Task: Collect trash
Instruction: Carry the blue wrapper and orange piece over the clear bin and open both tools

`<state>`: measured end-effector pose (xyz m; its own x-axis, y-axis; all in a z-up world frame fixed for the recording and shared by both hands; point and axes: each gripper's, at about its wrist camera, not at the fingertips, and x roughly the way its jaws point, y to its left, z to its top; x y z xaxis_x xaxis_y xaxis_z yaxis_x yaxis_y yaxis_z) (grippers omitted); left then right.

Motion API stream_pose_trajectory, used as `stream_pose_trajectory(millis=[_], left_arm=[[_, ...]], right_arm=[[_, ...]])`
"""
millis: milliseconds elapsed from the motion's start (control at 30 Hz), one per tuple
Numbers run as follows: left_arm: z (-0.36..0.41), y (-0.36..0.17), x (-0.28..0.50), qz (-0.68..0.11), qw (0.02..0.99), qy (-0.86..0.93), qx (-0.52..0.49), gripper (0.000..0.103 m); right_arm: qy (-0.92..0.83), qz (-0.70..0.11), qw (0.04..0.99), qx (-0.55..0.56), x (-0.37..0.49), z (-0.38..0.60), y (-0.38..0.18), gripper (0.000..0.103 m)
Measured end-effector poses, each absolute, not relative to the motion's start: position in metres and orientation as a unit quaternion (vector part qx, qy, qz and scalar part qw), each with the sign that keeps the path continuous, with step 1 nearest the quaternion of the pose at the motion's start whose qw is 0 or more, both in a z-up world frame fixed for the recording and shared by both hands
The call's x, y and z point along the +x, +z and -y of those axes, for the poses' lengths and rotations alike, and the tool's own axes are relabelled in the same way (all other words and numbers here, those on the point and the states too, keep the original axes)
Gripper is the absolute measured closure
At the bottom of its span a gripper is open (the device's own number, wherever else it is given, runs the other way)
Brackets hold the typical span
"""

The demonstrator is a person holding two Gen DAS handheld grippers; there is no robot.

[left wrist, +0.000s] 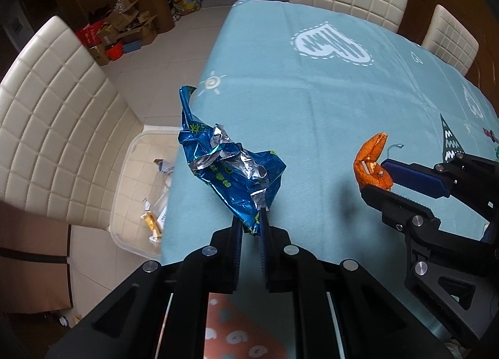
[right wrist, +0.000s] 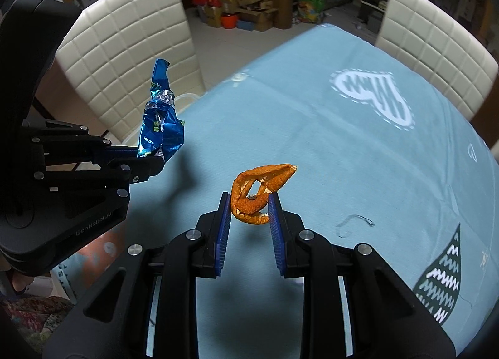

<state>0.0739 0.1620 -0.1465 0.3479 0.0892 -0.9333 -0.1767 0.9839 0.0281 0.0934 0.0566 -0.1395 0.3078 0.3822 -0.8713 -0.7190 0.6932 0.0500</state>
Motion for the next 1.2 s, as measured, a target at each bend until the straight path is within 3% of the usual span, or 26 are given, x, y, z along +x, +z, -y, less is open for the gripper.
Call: stream_pose_trajectory(millis=[1200], left_arm=[[-0.318,-0.176,0.063,-0.580,0.792,0.166,-0.096,0.093]], right_arm=[[0.428,-0.474,0.733,-0.237,0.109,-0.219,-0.160,0.076]])
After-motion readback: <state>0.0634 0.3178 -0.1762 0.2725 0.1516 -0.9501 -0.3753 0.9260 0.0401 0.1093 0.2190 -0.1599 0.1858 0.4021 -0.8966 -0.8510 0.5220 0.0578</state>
